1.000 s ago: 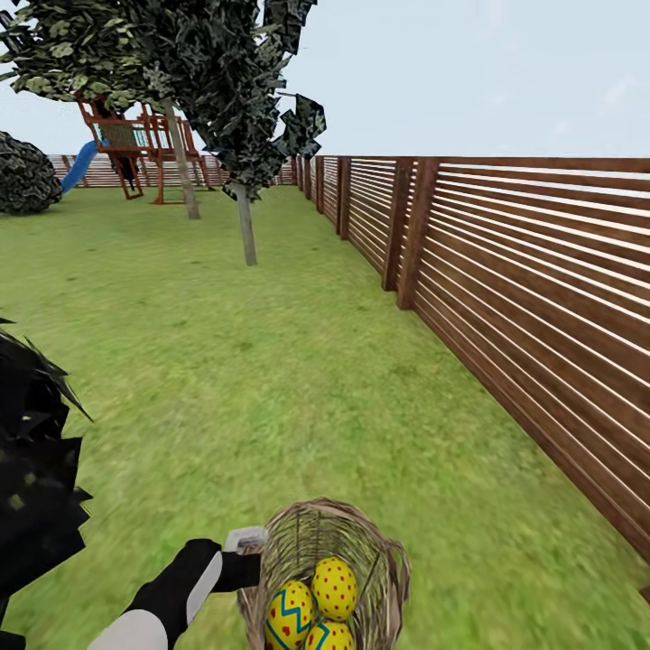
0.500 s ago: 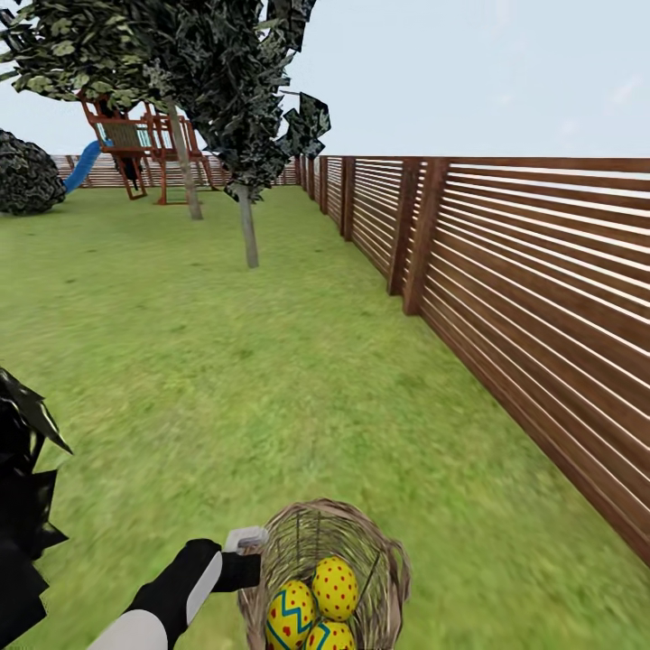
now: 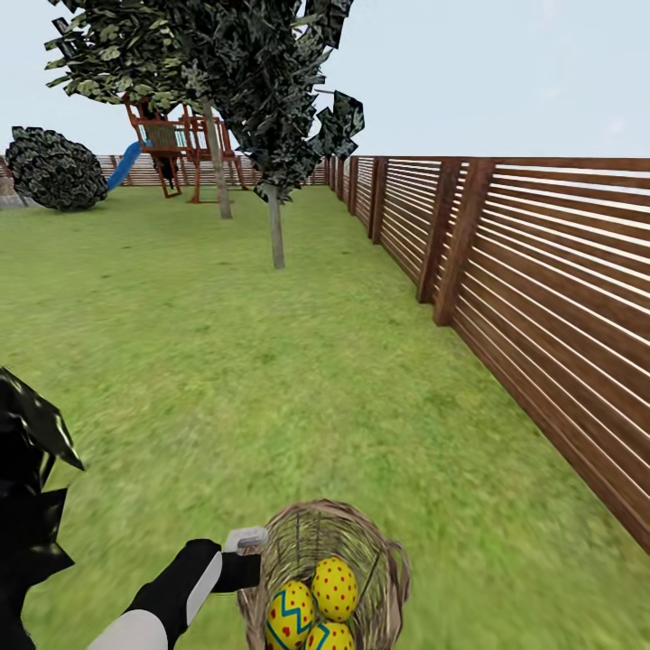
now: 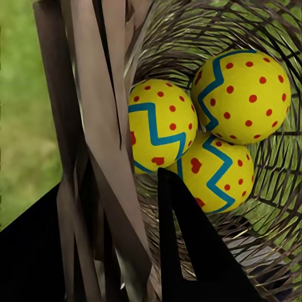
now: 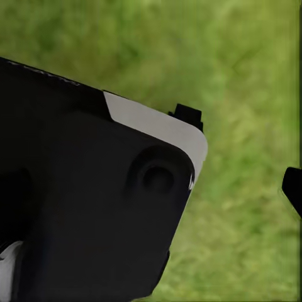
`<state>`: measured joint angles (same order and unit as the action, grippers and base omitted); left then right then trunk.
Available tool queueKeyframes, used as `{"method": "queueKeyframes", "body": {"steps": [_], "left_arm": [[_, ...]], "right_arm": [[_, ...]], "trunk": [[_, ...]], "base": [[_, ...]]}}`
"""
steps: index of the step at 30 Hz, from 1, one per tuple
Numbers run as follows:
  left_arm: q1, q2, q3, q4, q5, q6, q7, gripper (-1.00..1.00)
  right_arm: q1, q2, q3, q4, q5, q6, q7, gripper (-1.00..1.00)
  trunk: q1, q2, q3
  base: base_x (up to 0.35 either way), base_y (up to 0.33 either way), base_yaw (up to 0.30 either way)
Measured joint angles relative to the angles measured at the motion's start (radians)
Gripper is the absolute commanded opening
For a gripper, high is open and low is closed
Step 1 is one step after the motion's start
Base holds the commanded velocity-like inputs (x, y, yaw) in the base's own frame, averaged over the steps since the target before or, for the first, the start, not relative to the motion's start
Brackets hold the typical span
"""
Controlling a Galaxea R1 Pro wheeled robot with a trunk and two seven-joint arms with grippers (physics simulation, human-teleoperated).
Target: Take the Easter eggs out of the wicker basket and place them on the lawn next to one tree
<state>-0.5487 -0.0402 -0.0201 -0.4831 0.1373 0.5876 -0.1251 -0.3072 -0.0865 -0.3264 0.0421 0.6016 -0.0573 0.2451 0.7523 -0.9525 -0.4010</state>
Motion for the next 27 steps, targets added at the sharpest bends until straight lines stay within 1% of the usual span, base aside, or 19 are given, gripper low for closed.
{"method": "queueKeyframes", "body": {"steps": [3,6,27], "left_arm": [[0.0,0.0,0.0,0.001,-0.001,0.0,0.0,-1.0],[0.0,0.0,-0.001,0.001,0.0,0.0,0.0,-1.0],[0.0,-0.001,-0.001,0.003,0.0,0.0,0.001,-1.0]], "right_arm": [[0.0,0.0,-0.001,0.0,-0.007,0.0,0.0,1.0],[0.0,-0.001,-0.001,0.0,-0.005,0.0,0.0,1.0],[0.0,-0.006,-0.001,0.0,-0.008,0.0,0.0,1.0]], "trunk": [[0.0,0.0,0.003],[0.0,0.0,0.007],[0.0,0.0,0.007]], "base": [[0.322,0.0,0.0],[0.322,0.0,0.0],[0.322,0.0,0.0]]}}
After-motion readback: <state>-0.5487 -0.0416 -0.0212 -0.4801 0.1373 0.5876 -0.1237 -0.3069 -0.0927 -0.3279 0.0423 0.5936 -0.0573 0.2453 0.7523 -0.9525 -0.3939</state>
